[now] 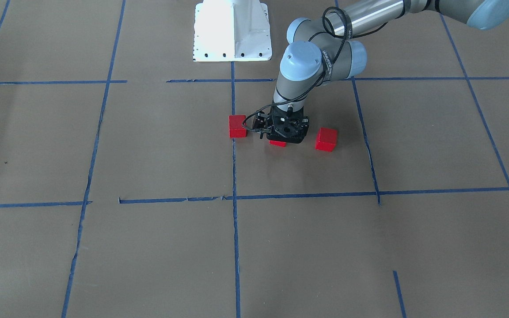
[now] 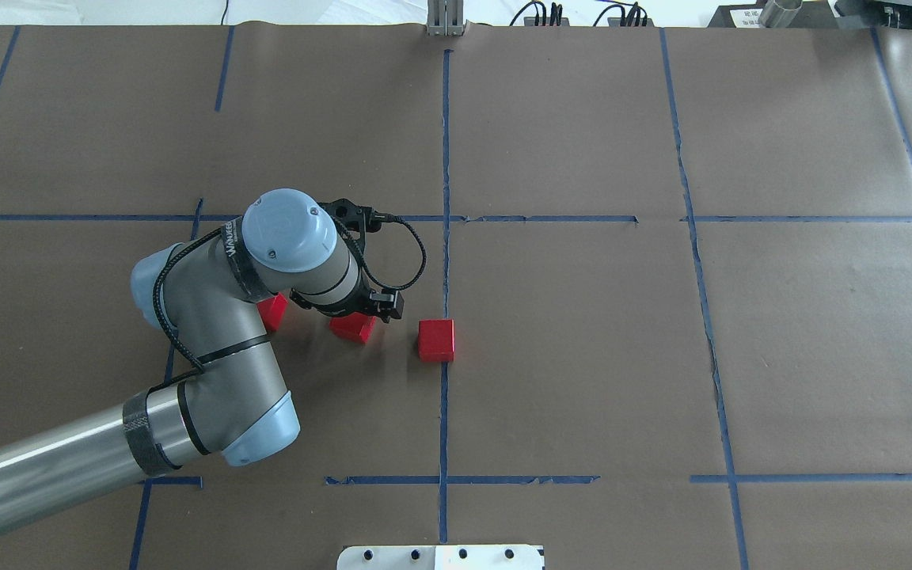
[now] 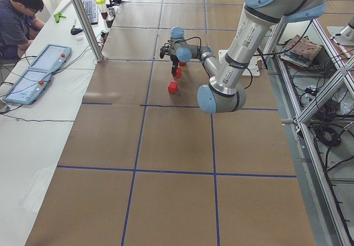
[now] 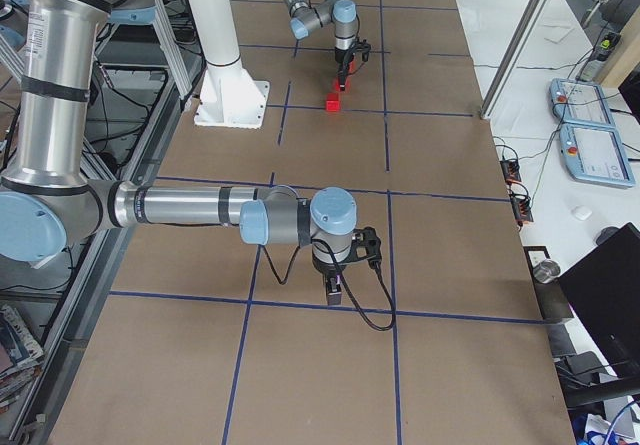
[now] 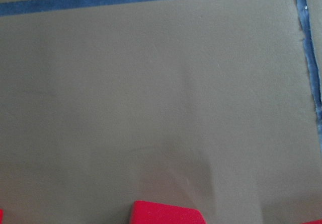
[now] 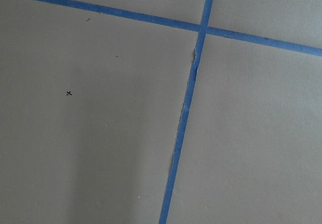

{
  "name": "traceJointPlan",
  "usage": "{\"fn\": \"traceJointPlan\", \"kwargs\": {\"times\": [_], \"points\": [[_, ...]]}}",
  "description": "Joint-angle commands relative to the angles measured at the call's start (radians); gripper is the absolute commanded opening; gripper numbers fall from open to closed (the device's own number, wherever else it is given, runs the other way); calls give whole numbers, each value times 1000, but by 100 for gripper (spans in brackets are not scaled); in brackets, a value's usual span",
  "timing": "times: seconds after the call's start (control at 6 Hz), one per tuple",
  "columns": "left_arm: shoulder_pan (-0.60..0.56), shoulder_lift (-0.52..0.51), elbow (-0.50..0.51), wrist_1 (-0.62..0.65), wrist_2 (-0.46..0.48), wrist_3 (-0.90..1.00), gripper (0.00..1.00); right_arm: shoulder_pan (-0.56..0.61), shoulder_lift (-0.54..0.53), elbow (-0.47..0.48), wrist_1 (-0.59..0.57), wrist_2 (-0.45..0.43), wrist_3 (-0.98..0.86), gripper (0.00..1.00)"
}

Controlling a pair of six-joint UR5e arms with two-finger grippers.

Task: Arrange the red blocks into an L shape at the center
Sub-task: 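Move the left gripper over the red cube nearer the center cube, then grasp that red cube with the left gripper and lift it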

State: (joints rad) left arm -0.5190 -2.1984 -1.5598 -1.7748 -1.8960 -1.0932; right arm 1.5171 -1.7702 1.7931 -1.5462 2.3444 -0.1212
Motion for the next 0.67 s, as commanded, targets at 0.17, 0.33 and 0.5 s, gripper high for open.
{"fn": "traceJointPlan", "kwargs": {"times": [0.17,0.33,0.5], "points": [[2,-3,9,6,0,-2,37,0,0,-1,0,1,0,100],[-13,-32,14,26,0,-10,28,0,0,-1,0,1,0,100],[-24,-79,41,38,0,-104,27,0,0,0,0,1,0,100]]}}
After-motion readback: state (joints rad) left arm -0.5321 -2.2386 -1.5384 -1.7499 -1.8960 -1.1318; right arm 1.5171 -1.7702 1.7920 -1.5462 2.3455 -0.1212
